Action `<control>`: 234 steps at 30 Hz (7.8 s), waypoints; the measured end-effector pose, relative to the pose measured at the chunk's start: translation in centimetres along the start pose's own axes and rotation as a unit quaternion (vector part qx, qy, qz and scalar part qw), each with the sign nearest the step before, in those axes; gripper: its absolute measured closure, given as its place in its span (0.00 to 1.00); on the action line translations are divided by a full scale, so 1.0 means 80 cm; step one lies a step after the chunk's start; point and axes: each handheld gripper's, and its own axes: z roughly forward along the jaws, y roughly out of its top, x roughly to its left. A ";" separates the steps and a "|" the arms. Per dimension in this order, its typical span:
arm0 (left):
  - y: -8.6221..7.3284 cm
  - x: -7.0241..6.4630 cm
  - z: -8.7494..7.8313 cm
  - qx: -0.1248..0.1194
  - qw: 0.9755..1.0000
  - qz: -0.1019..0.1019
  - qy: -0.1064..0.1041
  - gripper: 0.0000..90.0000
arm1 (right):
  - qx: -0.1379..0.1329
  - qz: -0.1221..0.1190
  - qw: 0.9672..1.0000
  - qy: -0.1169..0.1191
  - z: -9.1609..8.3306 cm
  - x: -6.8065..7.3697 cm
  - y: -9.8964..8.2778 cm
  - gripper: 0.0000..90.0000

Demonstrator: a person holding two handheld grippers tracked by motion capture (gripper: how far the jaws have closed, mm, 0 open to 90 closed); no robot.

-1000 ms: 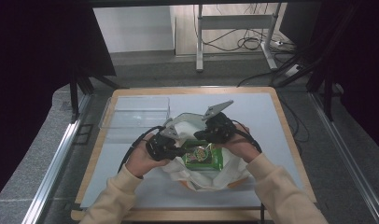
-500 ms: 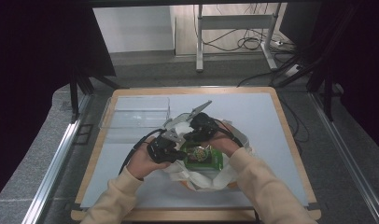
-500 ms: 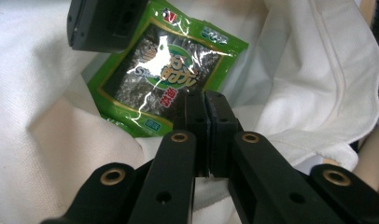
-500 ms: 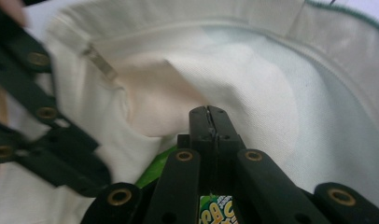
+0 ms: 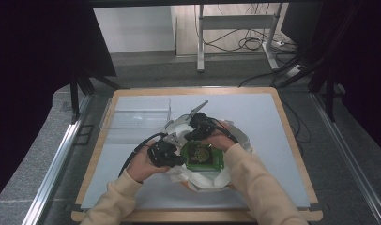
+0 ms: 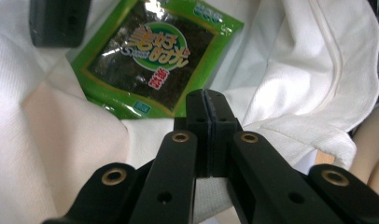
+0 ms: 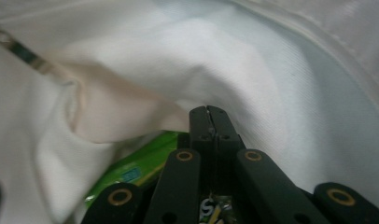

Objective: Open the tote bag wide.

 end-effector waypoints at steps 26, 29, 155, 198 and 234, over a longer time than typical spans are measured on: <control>-0.013 -0.002 0.005 0.018 1.000 -0.006 -0.010 1.00 | -0.011 -0.015 0.999 -0.032 -0.002 0.003 -0.018 1.00; -0.012 -0.003 0.005 0.018 1.000 -0.006 -0.007 1.00 | 0.000 -0.034 0.999 -0.019 0.005 0.018 -0.017 1.00; -0.027 0.007 -0.002 0.015 0.999 -0.042 0.016 1.00 | 0.092 -0.100 0.991 0.015 -0.011 0.152 -0.072 1.00; -0.032 0.013 -0.005 0.027 0.999 -0.028 0.014 1.00 | 0.060 -0.034 0.998 0.006 0.026 0.117 -0.034 1.00; -0.038 0.008 -0.026 -0.019 0.998 -0.052 0.012 0.93 | 0.011 0.107 0.993 -0.049 -0.092 0.025 -0.077 0.76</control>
